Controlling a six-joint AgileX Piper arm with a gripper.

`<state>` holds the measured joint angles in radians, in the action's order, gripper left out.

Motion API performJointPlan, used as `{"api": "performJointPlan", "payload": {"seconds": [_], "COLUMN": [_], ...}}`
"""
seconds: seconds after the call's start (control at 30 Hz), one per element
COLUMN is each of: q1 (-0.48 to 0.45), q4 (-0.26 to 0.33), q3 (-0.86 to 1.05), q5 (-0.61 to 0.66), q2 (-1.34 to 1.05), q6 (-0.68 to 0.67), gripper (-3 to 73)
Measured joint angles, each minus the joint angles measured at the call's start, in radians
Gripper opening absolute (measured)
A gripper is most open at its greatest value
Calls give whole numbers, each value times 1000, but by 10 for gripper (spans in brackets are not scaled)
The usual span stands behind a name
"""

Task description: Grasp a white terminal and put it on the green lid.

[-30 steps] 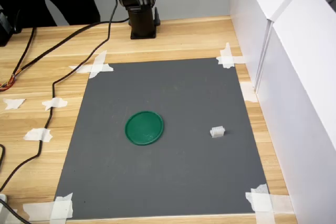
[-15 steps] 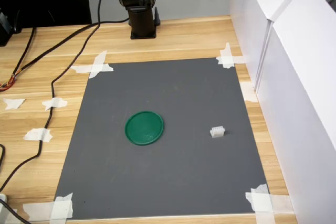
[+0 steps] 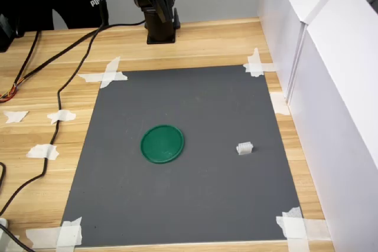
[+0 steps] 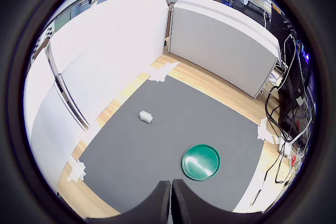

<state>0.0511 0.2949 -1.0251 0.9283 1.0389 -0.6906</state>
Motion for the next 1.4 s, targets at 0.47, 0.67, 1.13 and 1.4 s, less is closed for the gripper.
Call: {"api": "performJointPlan", "payload": {"seconds": [0.47,0.67,1.13,1.4], "q1": [220,220,251,311], "q4": [-109,-122,-127,-107], "q3": [-235,-313,-326,-332], "q5": [98,98,-38,-95], "q2": [278,384,503,541], "q6": [-54,-159,-339,-370], "gripper": [6,184,709,715]}}
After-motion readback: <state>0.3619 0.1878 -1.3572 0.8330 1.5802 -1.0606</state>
